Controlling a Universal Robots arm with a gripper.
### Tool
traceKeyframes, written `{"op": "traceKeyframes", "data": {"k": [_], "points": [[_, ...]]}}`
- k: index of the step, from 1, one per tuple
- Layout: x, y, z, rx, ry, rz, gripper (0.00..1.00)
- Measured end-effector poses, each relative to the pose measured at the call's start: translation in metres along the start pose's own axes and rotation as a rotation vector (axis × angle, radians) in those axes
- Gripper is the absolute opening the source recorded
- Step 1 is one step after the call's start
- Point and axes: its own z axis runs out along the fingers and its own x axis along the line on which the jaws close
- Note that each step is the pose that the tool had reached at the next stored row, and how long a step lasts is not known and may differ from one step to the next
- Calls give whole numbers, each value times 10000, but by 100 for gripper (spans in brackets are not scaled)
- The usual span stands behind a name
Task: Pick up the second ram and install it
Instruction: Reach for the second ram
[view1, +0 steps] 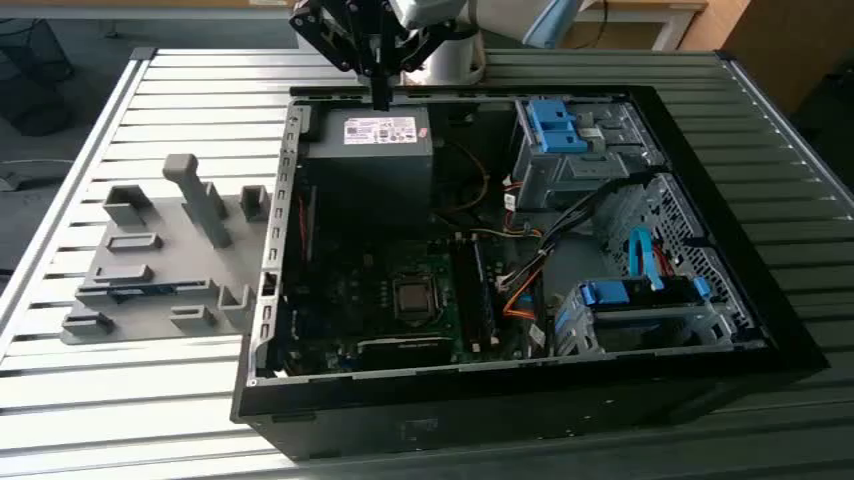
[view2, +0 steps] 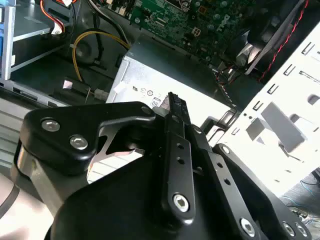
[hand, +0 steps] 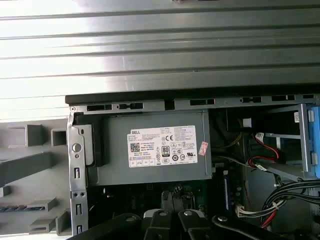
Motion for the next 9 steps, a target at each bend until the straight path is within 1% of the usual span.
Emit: {"op": "traceKeyframes", "data": {"k": [9], "points": [[0,0,0,0,0,0,11]]}}
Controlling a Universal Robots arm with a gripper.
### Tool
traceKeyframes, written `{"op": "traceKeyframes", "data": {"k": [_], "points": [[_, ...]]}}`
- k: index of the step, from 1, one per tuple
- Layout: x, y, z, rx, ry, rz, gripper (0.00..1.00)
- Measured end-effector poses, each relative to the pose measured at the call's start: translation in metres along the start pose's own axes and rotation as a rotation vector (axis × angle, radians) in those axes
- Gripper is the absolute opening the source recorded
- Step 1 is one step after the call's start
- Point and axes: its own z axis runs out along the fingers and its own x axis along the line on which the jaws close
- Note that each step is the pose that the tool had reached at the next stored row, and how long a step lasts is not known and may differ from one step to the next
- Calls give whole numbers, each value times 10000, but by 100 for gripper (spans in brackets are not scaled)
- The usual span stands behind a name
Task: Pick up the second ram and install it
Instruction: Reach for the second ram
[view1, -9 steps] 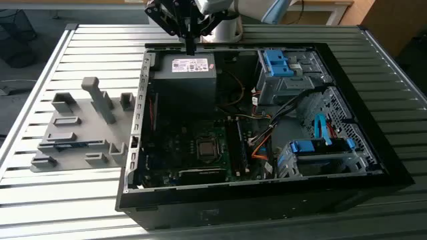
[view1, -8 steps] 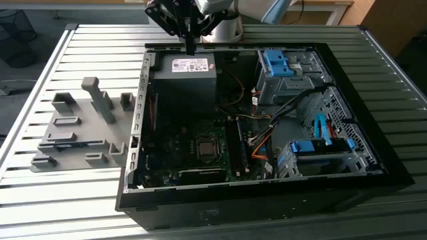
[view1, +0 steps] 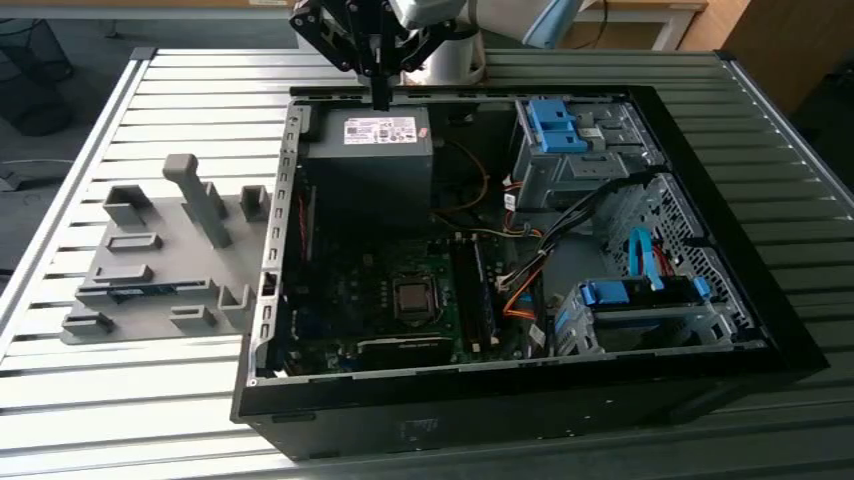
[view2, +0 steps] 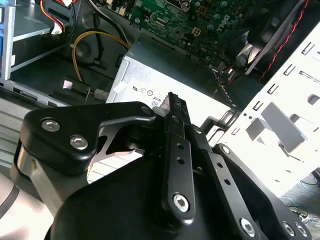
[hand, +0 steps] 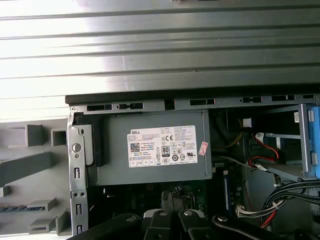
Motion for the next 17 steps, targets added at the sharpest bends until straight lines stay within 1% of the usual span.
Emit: {"op": "traceKeyframes", "data": {"k": [3,9,17], "points": [[15,-1,-1,1,1,1,11],[82,-6,-3,1,0,0,11],[139,-11,-3,1,0,0,11]]}}
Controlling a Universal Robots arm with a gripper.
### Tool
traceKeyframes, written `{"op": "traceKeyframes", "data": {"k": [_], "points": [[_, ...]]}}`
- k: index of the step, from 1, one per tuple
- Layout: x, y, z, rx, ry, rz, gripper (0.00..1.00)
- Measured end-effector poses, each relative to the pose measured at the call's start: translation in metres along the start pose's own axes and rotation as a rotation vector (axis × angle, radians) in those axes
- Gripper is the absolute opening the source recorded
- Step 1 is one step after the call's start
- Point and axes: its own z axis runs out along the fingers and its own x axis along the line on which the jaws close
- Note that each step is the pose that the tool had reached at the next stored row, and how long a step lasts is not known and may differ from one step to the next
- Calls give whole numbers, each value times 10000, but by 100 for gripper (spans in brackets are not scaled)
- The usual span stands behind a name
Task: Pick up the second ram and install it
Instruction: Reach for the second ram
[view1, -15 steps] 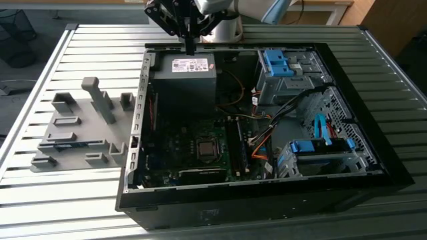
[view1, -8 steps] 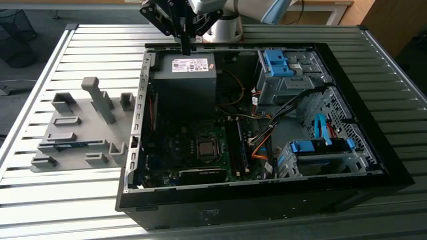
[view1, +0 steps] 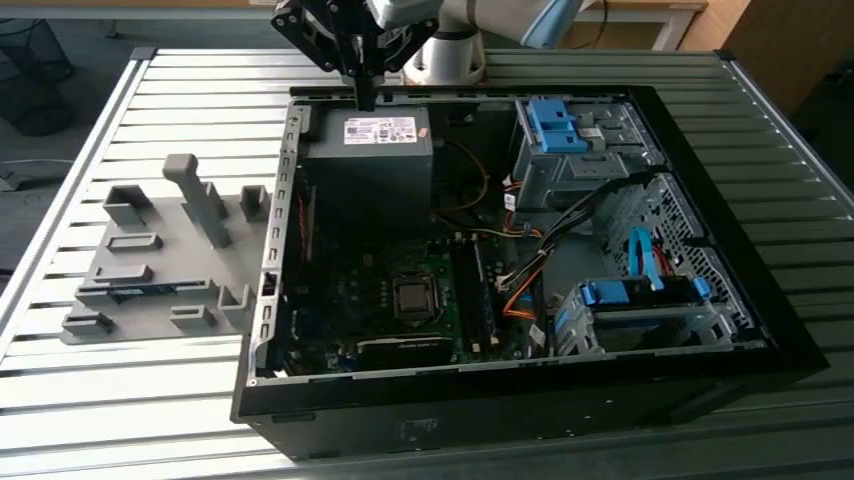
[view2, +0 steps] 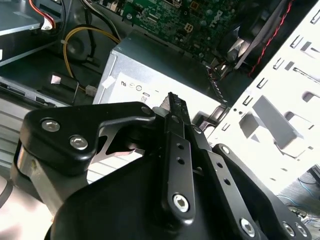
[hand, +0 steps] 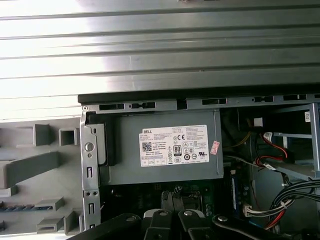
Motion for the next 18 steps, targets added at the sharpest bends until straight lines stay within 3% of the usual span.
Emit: {"op": "traceKeyframes", "data": {"k": [18], "points": [[115,-9,2,-1,0,0,11]]}}
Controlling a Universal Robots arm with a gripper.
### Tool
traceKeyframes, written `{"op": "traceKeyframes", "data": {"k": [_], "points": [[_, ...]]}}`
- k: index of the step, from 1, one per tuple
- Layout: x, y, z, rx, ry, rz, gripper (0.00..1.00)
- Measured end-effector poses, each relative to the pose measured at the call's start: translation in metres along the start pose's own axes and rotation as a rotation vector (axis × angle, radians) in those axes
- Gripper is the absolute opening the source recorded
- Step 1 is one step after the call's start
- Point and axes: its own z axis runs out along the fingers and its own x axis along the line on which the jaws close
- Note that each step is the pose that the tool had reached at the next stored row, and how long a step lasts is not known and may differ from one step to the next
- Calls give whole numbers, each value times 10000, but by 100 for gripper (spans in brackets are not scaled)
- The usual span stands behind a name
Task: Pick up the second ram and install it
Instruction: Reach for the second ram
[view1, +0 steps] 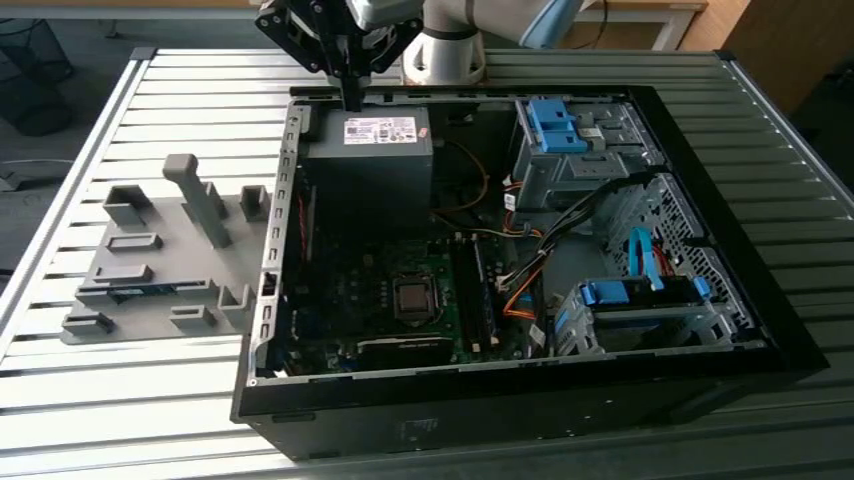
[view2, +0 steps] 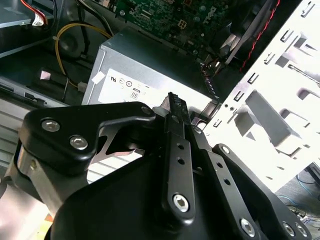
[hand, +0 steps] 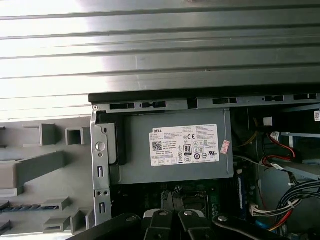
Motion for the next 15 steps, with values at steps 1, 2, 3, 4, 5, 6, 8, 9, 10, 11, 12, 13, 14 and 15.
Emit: {"op": "traceKeyframes", "data": {"k": [1,2,3,4,5,6,8,9,10,11,12,13,14,15], "points": [[7,0,0,-1,0,1,11],[13,-1,0,1,0,0,11],[21,-2,1,0,0,0,11],[28,-2,1,0,0,0,11],[35,-3,1,0,0,0,11],[42,-3,1,0,0,0,11],[57,-4,1,0,0,0,11],[64,-5,1,0,0,0,11],[71,-5,2,0,0,0,11],[79,-6,2,0,0,0,11],[87,-7,2,0,0,0,11],[94,-7,2,0,0,0,11],[101,-8,2,0,0,0,11],[108,-8,3,-1,0,0,11]]}}
